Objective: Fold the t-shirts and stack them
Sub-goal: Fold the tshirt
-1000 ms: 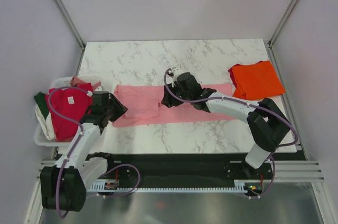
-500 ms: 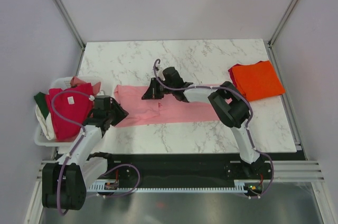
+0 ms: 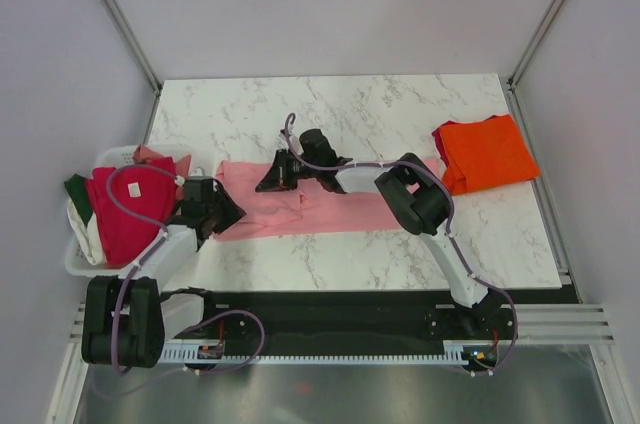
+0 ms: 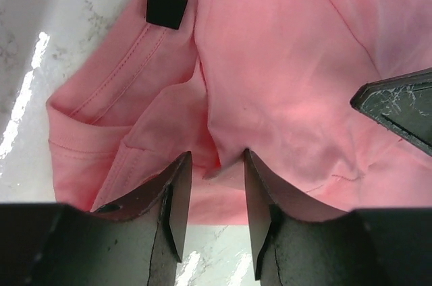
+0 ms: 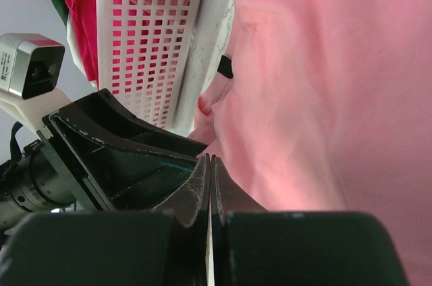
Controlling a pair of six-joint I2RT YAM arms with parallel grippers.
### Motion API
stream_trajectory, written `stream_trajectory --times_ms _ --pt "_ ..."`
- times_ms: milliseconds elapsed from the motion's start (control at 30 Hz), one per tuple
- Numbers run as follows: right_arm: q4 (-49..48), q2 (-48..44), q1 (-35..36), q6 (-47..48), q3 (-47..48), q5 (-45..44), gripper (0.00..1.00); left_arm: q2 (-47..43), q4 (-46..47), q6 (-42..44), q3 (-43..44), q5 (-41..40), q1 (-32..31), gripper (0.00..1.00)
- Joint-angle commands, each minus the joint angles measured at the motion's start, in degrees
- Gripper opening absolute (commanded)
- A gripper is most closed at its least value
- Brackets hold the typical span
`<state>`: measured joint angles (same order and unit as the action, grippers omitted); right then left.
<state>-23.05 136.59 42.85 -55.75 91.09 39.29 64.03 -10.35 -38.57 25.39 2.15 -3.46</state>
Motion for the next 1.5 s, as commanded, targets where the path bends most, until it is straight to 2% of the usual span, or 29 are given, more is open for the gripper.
stream_trajectory --times_ms 0,167,300,600,733,933,1067,1233,1467 --pt "-2.0 1.57 0.3 -1.21 3.04 2.55 0.0 1.97 4.46 2.44 2.65 1.19 0.3 0.43" --pt "0.72 2.36 0.48 -0.15 4.27 2.46 0.0 3.64 7.36 2.18 2.83 2.85 0.3 0.37" --pt "6.6 4.03 0.66 1.6 7.17 1.93 0.0 4.0 7.98 1.39 2.91 5.66 0.3 0.36" --pt "15.92 8.16 0.74 2.66 13.32 2.37 0.0 1.45 8.24 -1.42 0.98 15.94 0.21 0.43" --pt "17.77 8.95 0.74 2.84 14.12 2.46 0.0 0.57 8.15 -1.34 0.45 17.0 0.21 0.45" --pt "18.74 9.04 0.74 3.36 14.29 2.55 0.0 0.75 6.14 -1.95 1.77 18.5 0.39 0.36" --pt "20.06 9.04 0.74 3.98 14.55 1.94 0.0 -1.71 1.83 -4.06 2.74 19.47 1.18 0.43" --pt "21.73 9.39 0.83 4.33 15.43 1.58 0.0 -6.97 -3.17 -6.25 2.21 21.76 3.38 0.47" --pt "22.96 9.57 1.01 5.38 16.4 1.14 0.0 -16.21 -8.81 -8.19 0.98 20.0 10.84 0.55"
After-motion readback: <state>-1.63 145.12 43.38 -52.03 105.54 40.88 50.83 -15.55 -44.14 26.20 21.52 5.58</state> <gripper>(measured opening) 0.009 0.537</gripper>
